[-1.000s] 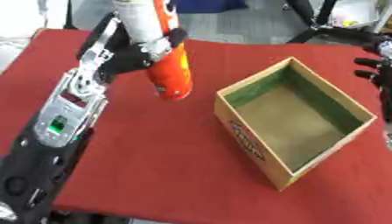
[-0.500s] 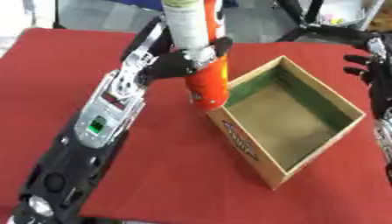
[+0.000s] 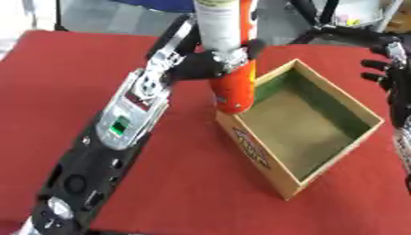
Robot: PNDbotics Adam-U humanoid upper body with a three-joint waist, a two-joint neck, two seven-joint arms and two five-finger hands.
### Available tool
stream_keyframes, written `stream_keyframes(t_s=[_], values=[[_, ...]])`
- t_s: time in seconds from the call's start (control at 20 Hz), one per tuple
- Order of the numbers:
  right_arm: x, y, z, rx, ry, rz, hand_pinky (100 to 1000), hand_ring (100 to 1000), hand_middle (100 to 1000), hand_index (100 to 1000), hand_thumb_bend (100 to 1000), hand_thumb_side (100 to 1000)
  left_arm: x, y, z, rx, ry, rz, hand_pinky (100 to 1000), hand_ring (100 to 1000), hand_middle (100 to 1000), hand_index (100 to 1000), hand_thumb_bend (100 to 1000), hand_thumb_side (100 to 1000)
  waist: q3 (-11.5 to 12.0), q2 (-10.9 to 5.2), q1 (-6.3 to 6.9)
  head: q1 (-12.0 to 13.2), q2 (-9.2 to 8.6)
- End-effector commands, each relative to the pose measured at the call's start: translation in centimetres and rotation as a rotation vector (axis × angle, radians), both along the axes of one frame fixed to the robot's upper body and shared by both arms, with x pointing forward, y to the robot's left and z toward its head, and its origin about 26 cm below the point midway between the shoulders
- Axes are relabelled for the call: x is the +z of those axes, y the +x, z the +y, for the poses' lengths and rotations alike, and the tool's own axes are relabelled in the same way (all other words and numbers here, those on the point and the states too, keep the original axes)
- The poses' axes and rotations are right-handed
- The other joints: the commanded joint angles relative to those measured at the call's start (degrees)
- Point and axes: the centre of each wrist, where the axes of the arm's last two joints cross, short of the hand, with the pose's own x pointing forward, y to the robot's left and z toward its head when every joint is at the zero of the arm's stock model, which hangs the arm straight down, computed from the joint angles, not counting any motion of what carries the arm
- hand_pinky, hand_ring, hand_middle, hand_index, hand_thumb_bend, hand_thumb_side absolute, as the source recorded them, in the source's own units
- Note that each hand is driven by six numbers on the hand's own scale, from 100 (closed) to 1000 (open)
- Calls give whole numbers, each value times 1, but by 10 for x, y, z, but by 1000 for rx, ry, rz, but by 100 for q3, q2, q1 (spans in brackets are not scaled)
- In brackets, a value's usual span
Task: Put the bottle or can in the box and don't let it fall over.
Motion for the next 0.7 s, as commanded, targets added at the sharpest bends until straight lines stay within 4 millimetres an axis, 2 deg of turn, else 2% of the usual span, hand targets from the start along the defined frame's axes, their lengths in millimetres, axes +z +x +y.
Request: stream_keyframes(t_s=[0.05, 0.7], values=[[13, 0, 3, 17, -8, -41, 789, 818, 862, 916, 100, 908, 14, -2, -8, -20, -5, -48, 963, 701, 329, 461, 102, 352, -39, -51, -12, 62, -81], [18, 3, 14, 43, 15, -57, 789, 818, 862, 916, 100, 909, 2, 18, -28, 23, 7, -28, 959, 712, 346, 477, 189, 396, -285, 51, -47, 223, -199]])
